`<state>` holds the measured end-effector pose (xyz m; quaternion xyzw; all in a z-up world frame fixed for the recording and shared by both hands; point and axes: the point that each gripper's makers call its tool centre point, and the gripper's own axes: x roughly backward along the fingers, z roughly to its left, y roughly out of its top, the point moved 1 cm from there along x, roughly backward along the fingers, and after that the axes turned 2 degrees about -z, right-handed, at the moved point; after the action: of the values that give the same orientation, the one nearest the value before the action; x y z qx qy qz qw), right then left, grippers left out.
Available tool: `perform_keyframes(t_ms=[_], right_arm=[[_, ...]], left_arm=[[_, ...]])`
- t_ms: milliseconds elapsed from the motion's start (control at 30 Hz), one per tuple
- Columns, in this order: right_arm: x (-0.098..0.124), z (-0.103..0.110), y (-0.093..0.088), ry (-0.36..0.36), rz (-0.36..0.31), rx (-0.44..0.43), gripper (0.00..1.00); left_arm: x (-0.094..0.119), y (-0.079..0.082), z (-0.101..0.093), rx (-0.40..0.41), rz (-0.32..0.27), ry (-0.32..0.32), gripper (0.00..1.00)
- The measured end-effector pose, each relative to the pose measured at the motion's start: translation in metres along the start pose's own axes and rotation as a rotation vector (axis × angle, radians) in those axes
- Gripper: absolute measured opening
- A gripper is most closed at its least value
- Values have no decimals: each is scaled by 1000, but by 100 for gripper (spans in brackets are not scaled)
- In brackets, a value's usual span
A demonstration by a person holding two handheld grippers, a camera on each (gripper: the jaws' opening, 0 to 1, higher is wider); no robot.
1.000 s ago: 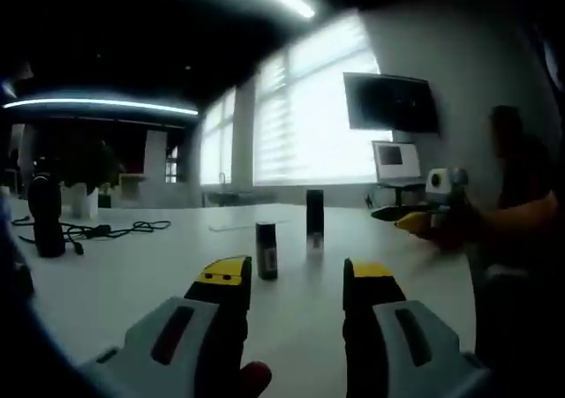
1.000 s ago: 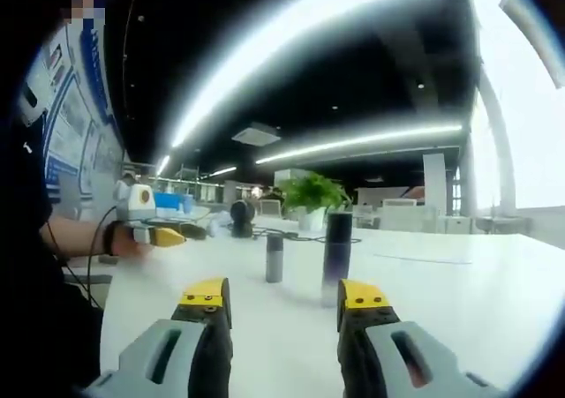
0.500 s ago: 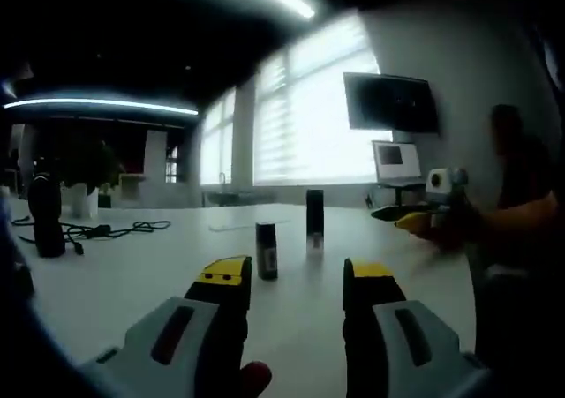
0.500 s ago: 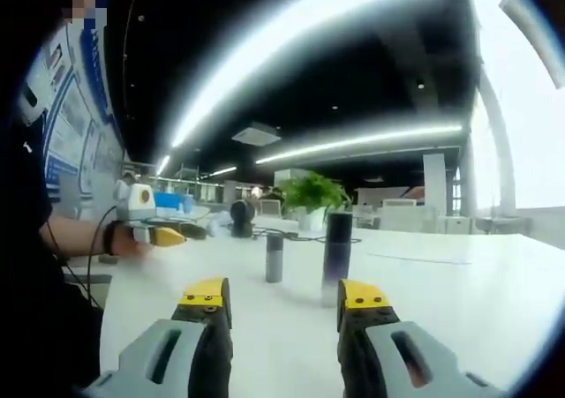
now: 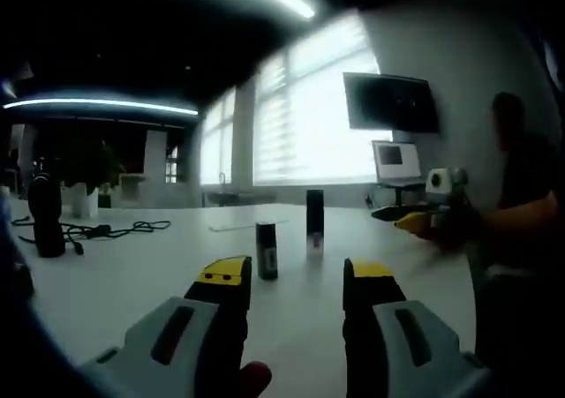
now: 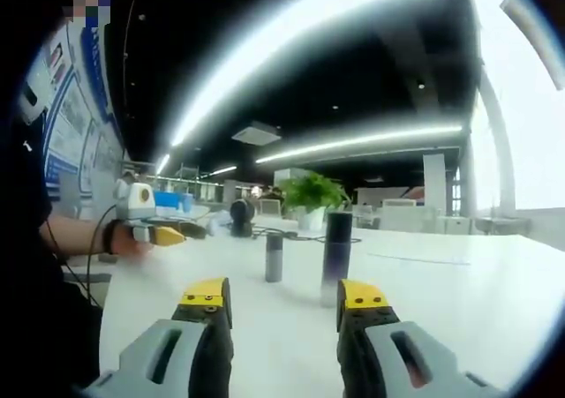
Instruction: Pick up cosmetic bottle twist off cap place on table pick up cap screw tight cap place on table
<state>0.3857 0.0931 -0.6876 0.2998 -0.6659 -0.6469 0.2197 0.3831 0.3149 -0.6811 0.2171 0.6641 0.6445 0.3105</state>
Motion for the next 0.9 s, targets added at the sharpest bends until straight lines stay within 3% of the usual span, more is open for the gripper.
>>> perform_keyframes(t_ms=[900], right_arm=[[0, 0, -1, -1, 5, 7, 39]], left_arm=[[0, 0, 1, -3, -2, -1, 31]])
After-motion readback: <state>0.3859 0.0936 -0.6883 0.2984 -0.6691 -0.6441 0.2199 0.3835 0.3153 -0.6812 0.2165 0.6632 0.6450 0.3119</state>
